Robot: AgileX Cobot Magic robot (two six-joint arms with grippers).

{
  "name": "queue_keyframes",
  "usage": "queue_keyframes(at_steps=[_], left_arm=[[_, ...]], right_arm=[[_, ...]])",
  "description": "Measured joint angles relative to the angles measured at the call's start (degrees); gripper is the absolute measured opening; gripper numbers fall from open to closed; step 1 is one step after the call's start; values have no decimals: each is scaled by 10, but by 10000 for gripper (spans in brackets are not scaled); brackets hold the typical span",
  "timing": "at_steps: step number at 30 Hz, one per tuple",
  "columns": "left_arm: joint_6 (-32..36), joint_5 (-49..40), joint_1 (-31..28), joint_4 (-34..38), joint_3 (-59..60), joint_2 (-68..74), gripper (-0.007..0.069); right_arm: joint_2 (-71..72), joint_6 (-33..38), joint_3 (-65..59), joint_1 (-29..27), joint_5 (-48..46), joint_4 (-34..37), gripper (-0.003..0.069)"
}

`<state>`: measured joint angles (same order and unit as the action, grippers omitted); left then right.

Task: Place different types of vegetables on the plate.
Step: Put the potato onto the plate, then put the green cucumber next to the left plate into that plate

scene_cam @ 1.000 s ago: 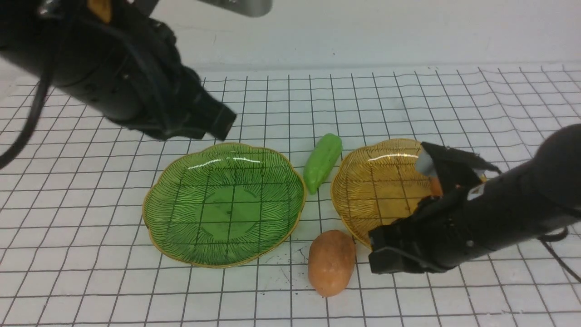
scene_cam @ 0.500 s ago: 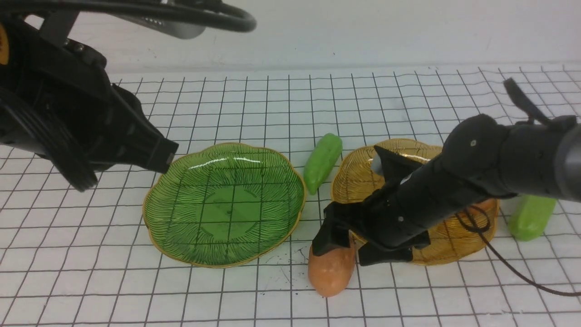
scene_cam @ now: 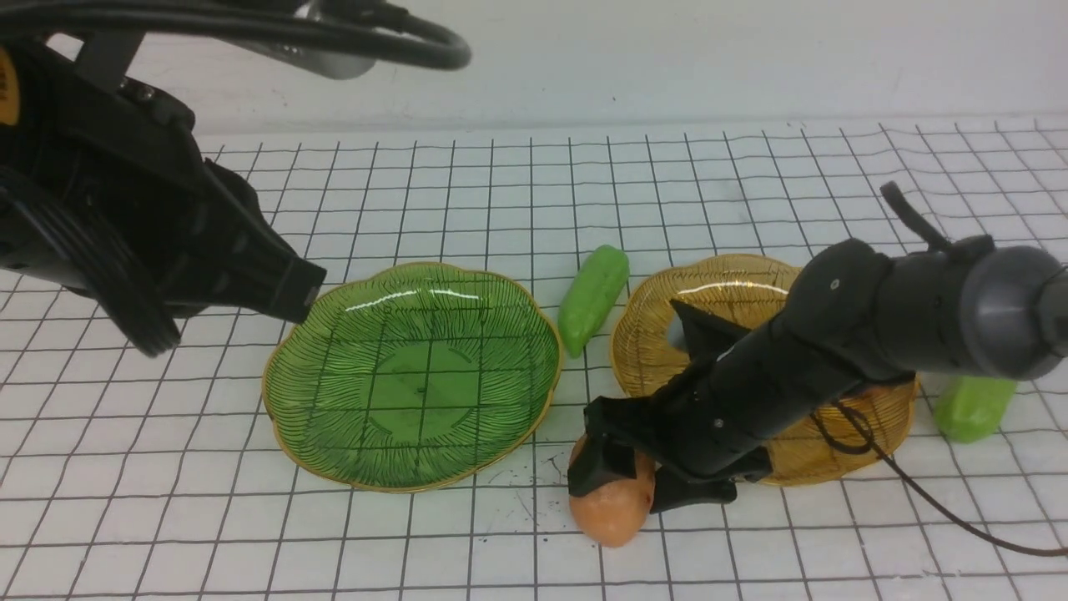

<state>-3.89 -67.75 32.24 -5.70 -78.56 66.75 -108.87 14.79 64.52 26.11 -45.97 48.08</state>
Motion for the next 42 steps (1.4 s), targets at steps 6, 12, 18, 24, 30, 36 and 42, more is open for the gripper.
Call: queue_keyframes(at_steps=[6, 12, 18, 24, 30, 36, 42], left_arm=[[-11, -1, 0, 0, 0, 0, -8], [-11, -8, 0, 5, 0, 8, -8], [12, -7, 0, 45, 0, 53, -8], [67, 20, 0, 93, 0, 106, -8], [116, 76, 0, 134, 0, 173, -8], [94, 95, 0, 137, -67, 247, -8], [60, 96, 0, 107, -215, 368, -8]], right_arm=[[63, 4, 0, 0, -84, -34, 534], [158, 12, 1, -12, -61, -137, 534], [145, -70, 2, -88, 19, -262, 534], [99, -85, 16, -141, 8, -272, 534], [62, -95, 49, -147, -69, -272, 599], [62, -97, 104, -147, -149, -319, 653], [74, -98, 137, -147, -234, -382, 596]])
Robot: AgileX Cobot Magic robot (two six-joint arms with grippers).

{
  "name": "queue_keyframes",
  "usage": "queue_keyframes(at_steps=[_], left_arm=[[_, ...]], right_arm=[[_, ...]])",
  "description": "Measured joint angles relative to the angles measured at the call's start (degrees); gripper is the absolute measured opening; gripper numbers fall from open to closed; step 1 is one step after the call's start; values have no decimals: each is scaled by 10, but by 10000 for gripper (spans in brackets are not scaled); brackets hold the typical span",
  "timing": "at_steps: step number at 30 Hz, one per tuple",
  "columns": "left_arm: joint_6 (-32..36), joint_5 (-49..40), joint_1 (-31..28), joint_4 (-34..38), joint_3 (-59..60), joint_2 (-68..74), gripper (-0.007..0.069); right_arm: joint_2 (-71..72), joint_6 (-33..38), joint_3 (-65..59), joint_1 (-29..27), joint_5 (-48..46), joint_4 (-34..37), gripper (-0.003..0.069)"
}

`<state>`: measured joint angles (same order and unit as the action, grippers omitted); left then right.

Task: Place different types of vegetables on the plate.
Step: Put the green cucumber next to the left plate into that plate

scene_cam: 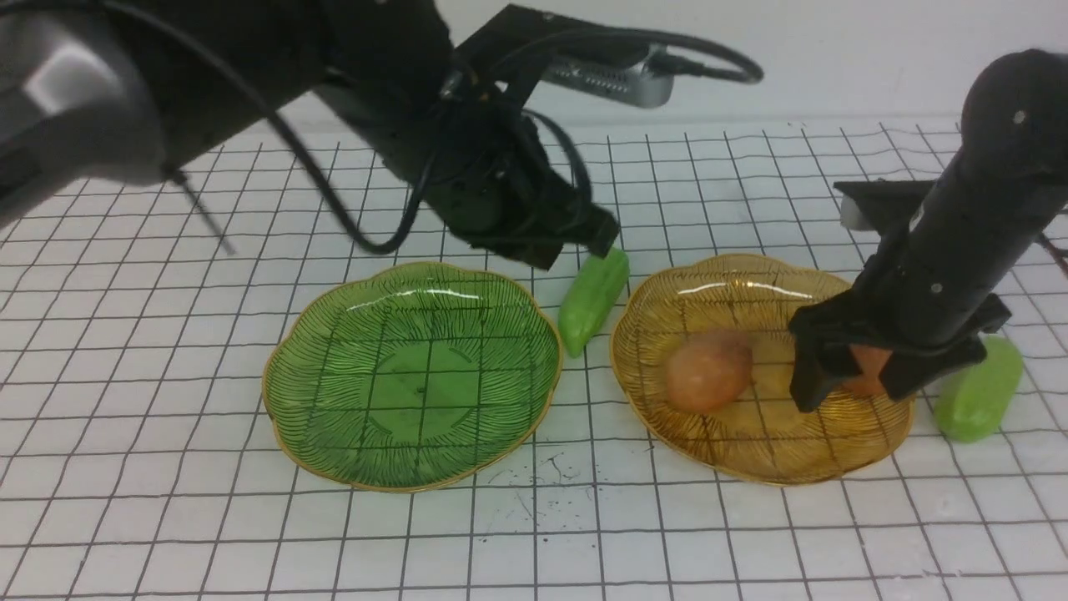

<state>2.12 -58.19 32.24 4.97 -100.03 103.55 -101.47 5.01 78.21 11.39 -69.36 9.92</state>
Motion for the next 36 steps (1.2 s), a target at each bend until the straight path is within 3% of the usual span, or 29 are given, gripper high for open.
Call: queue_keyframes(at_steps=[7, 12, 15, 22, 36], left_arm=[[-77, 1, 0, -80, -178, 144, 26], [-90, 1, 0, -124, -277, 250, 146], [-106, 2, 0, -151, -311, 296, 258], [-158, 34, 0, -177, -326, 350, 449], [-164, 60, 0, -155, -327, 396, 479]], right_arm=[[84, -1, 0, -4, -9, -30, 430], [150, -7, 0, -38, -15, -42, 332], [186, -24, 0, -73, -17, -46, 294], [235, -29, 0, -102, -22, -47, 275], [245, -29, 0, -104, -25, -47, 274]])
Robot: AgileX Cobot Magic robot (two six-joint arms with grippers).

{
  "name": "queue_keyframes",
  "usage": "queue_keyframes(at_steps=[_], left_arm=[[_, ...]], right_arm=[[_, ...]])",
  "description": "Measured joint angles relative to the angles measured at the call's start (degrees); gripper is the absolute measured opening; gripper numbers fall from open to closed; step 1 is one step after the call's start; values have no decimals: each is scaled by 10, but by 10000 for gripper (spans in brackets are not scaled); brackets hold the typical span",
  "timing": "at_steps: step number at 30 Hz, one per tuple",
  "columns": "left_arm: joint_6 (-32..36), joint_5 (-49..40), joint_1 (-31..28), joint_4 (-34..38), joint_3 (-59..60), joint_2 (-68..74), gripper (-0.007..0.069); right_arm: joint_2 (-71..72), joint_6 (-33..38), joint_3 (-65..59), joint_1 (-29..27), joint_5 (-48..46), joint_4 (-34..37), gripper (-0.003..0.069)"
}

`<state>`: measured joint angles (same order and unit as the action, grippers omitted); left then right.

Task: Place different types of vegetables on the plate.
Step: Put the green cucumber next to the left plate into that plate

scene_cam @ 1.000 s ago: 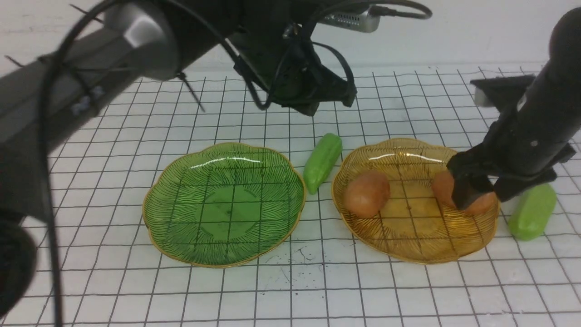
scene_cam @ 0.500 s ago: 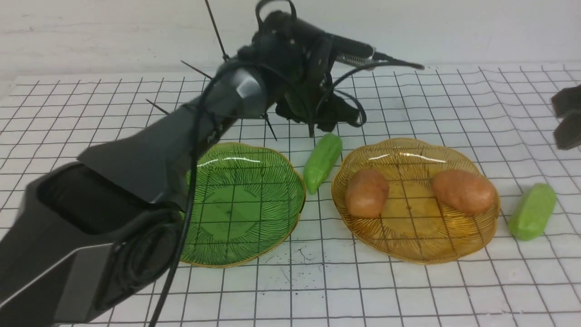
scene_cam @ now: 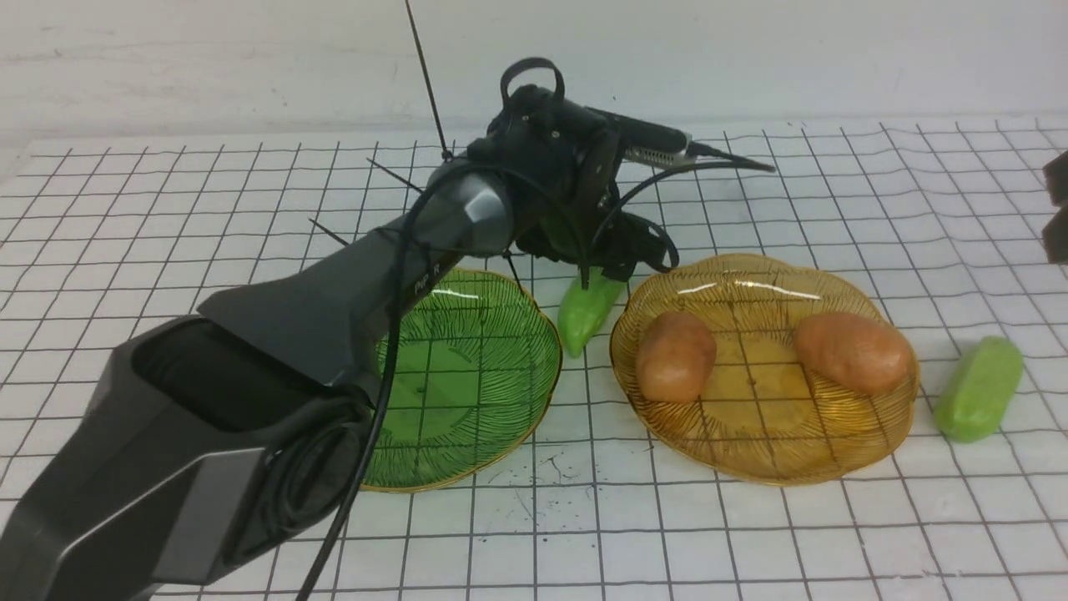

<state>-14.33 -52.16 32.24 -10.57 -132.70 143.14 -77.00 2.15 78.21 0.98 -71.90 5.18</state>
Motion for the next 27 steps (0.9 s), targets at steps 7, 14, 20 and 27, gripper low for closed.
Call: queue_keyframes(at_steps=[7, 14, 20, 27], left_arm=[[0, 6, 0, 7, 0, 17, 468], [-18, 8, 0, 4, -9, 17, 360], [1, -46, 0, -12, -72, -11, 360], [54, -178, -2, -106, -113, -115, 360]], right_arm=[[0, -1, 0, 0, 0, 1, 274], [0, -1, 0, 0, 0, -5, 274], [0, -42, 0, 0, 0, -65, 274], [0, -75, 0, 0, 10, -115, 274]])
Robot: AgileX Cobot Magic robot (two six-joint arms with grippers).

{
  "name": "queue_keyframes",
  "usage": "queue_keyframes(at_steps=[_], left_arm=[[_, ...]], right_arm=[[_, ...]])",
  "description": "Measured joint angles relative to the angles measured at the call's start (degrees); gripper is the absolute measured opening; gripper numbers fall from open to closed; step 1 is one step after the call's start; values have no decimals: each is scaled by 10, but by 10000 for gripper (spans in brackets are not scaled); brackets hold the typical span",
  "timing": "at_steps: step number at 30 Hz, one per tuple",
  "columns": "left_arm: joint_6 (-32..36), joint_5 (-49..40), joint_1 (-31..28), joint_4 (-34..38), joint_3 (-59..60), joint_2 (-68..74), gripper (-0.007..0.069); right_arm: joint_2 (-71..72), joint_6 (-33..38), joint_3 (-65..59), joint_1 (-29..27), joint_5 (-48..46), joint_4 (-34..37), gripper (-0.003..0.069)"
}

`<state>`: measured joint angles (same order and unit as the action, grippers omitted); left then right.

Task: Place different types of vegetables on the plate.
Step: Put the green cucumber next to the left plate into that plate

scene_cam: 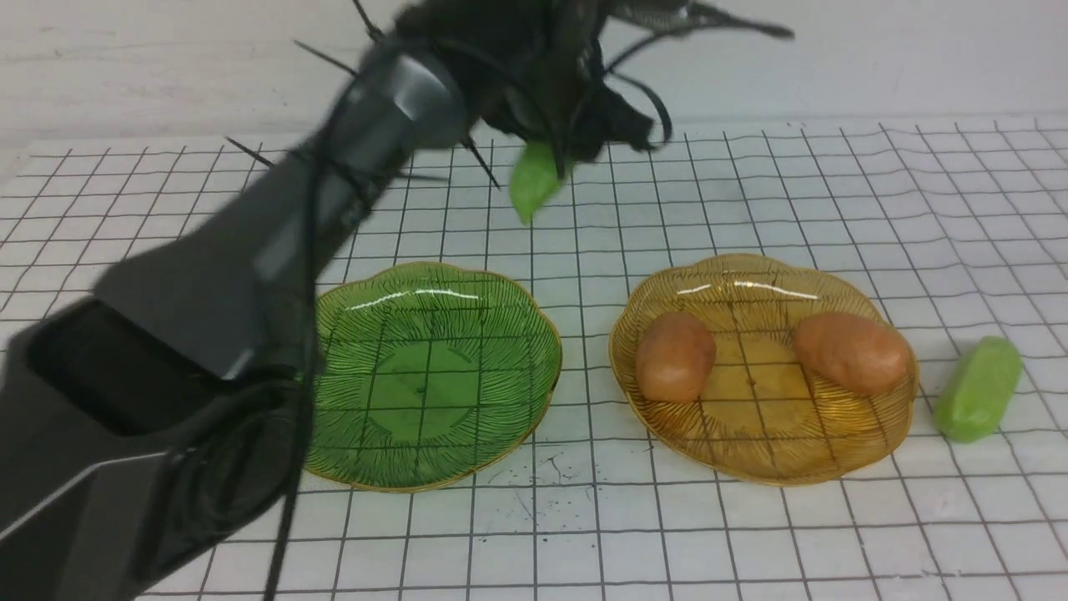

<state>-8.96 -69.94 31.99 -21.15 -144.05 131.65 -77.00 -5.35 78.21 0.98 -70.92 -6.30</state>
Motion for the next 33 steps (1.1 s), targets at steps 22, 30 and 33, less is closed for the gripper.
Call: queue_keyframes(at_steps=[22, 30, 33], left_arm=[[0, 40, -93, 72, 451, -277, 360], [42, 213, -145, 172, 684, -335, 360], [80, 224, -145, 179, 695, -320, 360]], right_arm=[[-130, 54, 0, -185, 102, 158, 281], [-212, 45, 0, -194, 151, 173, 362], [-232, 44, 0, -194, 168, 180, 401]])
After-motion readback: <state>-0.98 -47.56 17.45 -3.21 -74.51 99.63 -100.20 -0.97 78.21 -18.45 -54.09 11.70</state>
